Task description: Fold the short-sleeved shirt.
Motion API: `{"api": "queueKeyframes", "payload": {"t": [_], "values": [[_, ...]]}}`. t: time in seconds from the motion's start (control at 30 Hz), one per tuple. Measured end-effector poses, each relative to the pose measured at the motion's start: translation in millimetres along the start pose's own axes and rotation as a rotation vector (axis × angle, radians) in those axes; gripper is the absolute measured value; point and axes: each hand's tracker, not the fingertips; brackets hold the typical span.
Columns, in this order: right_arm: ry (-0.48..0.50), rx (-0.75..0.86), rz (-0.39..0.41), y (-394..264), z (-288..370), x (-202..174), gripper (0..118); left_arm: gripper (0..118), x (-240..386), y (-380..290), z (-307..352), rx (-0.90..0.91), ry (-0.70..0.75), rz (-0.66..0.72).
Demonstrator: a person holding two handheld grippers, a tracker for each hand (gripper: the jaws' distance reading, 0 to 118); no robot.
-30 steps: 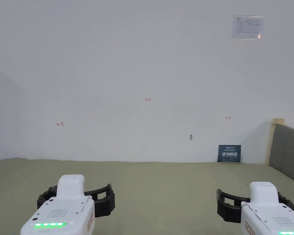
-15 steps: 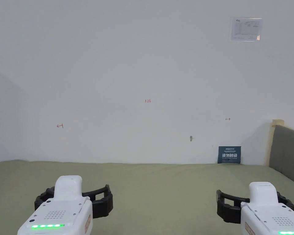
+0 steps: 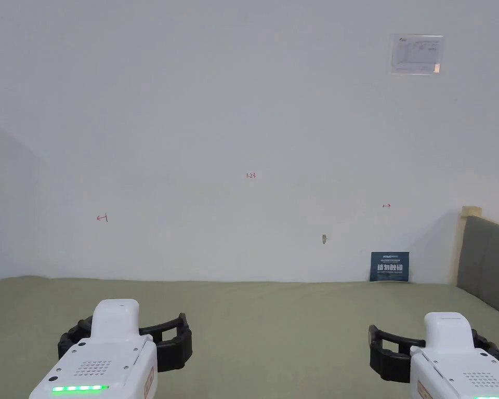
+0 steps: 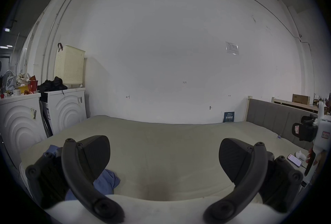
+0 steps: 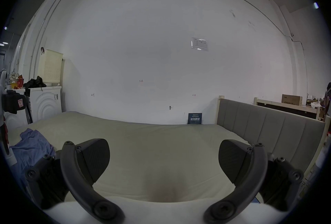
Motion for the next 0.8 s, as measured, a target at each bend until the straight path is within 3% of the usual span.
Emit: {"api": "queueKeyframes", "payload": {"t": [0.8], "values": [[0.003,-0.001,0.006,3.2,1.4,0.5,118,118,2.3,-0.2,-4.7,-0.017,-0.001,0.021]]}}
